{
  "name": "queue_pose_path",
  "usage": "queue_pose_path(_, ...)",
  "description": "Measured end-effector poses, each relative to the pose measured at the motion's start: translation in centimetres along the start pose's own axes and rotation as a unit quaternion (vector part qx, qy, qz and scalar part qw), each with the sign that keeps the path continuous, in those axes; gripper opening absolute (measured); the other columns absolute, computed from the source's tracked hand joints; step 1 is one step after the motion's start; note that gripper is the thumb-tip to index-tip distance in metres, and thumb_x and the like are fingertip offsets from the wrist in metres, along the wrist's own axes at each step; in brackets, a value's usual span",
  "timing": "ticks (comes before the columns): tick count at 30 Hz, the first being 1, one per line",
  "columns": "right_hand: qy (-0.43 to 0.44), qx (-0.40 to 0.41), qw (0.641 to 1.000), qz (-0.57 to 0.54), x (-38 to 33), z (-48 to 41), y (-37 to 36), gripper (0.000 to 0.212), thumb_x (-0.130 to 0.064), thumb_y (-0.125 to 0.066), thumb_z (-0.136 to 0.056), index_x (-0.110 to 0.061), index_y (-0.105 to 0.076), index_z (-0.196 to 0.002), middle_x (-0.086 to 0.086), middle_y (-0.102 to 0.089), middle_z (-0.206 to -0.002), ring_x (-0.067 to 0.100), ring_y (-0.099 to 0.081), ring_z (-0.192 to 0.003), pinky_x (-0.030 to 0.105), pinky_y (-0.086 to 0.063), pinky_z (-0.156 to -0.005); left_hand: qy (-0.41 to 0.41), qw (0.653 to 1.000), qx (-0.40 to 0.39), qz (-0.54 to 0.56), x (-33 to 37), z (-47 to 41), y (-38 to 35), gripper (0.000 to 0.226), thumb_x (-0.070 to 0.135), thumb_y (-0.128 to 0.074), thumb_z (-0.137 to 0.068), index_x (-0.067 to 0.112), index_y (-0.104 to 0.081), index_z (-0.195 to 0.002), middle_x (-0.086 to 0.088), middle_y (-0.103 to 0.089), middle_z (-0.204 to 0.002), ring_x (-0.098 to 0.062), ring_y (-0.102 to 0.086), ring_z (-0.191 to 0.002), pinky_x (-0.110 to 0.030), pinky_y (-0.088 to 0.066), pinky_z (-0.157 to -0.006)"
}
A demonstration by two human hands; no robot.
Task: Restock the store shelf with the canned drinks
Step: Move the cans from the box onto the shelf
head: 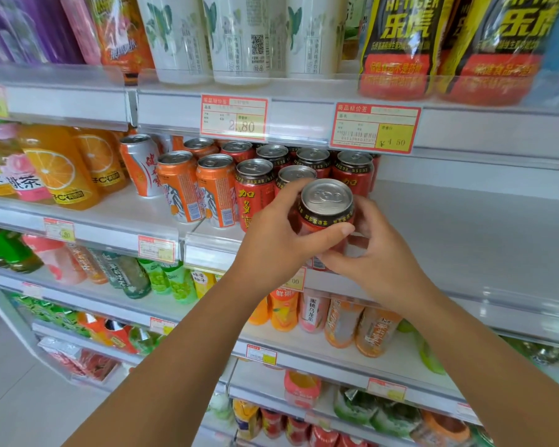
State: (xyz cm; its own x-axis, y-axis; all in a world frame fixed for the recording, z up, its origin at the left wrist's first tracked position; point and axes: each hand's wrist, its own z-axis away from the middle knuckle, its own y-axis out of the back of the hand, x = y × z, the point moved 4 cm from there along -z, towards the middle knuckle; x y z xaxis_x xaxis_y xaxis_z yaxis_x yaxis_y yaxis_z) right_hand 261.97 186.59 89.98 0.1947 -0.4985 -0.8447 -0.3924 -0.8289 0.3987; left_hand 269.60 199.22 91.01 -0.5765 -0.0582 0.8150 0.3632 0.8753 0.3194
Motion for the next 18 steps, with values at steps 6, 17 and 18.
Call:
queue_pose_path(6,-0.038,0.143,0.988,0.047,1.8,-1.0,1.5,0.073,-0.037,-0.086,-0.063,-0.035,-0.042,-0.121,-0.026,-0.059,-0.106,-0.005,-0.059,-0.1,0.028,-0.051,-0.088,-0.013,0.999,0.029,-0.009,0.1,0.3,0.9,0.063,0.046,-0.076,-0.077,0.03,-0.052,-0.132,0.011,-0.056,-0.128,-0.002,-0.055,-0.117,-0.031,-0.052,-0.096)
queue_pose_path(17,-0.103,0.136,0.974,0.15,4.0,-2.6,1.5,0.089,-0.049,-0.082,-0.063,-0.029,-0.035,-0.137,-0.008,-0.043,-0.121,0.012,-0.05,-0.112,0.037,-0.043,-0.099,-0.073,0.933,0.036,-0.349,-8.2,2.8,2.0,0.054,0.064,-0.063,-0.07,0.025,-0.074,-0.106,0.006,-0.072,-0.105,-0.019,-0.063,-0.099,-0.041,-0.043,-0.097)
queue_pose_path(18,-0.107,0.117,0.979,0.132,4.1,-2.7,1.6,0.091,-0.044,-0.083,-0.065,-0.03,-0.032,-0.139,-0.009,-0.041,-0.121,0.01,-0.05,-0.111,0.032,-0.042,-0.098,-0.074,0.936,0.045,-0.34,-8.5,3.0,1.9,0.054,0.064,-0.061,-0.071,0.026,-0.074,-0.108,0.006,-0.072,-0.107,-0.018,-0.061,-0.101,-0.041,-0.04,-0.099)
